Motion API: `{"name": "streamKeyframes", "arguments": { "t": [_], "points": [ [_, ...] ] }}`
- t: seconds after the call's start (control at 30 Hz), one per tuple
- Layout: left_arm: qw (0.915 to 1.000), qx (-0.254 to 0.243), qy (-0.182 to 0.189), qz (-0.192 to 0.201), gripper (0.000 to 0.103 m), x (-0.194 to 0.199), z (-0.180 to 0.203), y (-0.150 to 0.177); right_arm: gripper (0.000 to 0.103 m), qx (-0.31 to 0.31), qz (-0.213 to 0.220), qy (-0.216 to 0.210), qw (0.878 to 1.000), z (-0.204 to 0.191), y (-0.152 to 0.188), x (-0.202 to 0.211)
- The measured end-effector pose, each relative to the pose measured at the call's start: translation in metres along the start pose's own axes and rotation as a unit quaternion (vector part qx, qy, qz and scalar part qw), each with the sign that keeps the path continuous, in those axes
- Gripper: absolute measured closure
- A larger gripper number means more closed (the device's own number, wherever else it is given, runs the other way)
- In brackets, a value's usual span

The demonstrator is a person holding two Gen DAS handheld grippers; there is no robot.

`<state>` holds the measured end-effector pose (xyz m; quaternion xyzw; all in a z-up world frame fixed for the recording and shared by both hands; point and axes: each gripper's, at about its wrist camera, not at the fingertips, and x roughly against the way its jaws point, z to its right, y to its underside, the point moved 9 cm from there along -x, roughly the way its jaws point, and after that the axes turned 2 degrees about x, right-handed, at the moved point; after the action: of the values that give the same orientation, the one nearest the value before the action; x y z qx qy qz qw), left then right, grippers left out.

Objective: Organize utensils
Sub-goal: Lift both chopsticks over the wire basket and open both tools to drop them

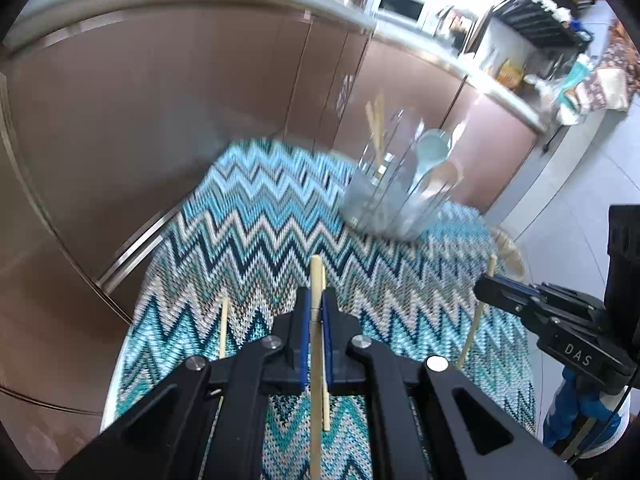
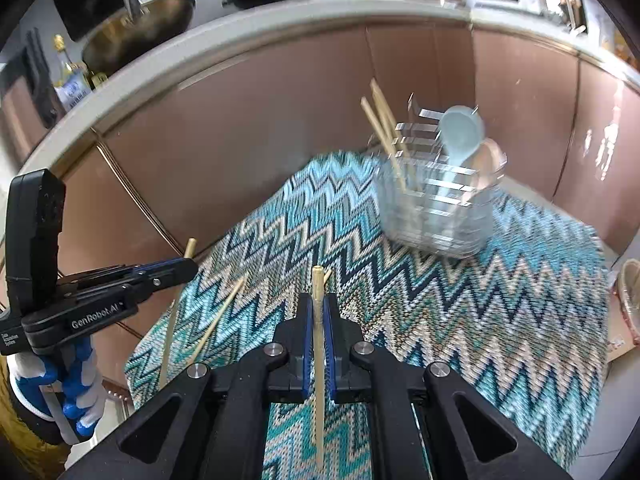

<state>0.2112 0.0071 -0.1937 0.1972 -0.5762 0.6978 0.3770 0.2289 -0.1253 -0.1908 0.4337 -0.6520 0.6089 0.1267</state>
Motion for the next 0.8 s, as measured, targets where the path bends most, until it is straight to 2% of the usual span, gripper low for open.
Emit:
{"name": "streamKeyframes", "arguments": {
  "t": [0.2, 0.33, 0.5, 0.67, 0.8],
  "points": [
    [0.997, -0.012, -0.001, 0.076, 0.098, 0.06, 0.014, -0.006, 0.097, 0.014, 0.064, 0.024, 0.998, -0.02, -0.004, 0.067],
    [0.9907, -0.011, 0.007, 0.135, 0.098, 0.099, 0.025, -0.021, 0.097, 0.021, 0.105, 0.039, 0.993, -0.024, -0.015, 0.101],
    [0.9808, -0.016, 0.02, 0.194, 0.098, 0.126, 0.041, -0.053, 0.097, 0.018, 0.166, 0.053, 0.985, -0.016, -0.043, 0.137],
    [0.9663, -0.01, 0.06, 0.25, 0.098, 0.14, 0.062, -0.103, 0.097, 0.01, 0.222, 0.051, 0.974, 0.0, -0.078, 0.154],
    [0.9527, 0.0, 0.091, 0.29, 0.098, 0.133, 0.081, -0.143, 0.097, 0.009, 0.265, 0.048, 0.963, 0.012, -0.114, 0.161]
  ]
}}
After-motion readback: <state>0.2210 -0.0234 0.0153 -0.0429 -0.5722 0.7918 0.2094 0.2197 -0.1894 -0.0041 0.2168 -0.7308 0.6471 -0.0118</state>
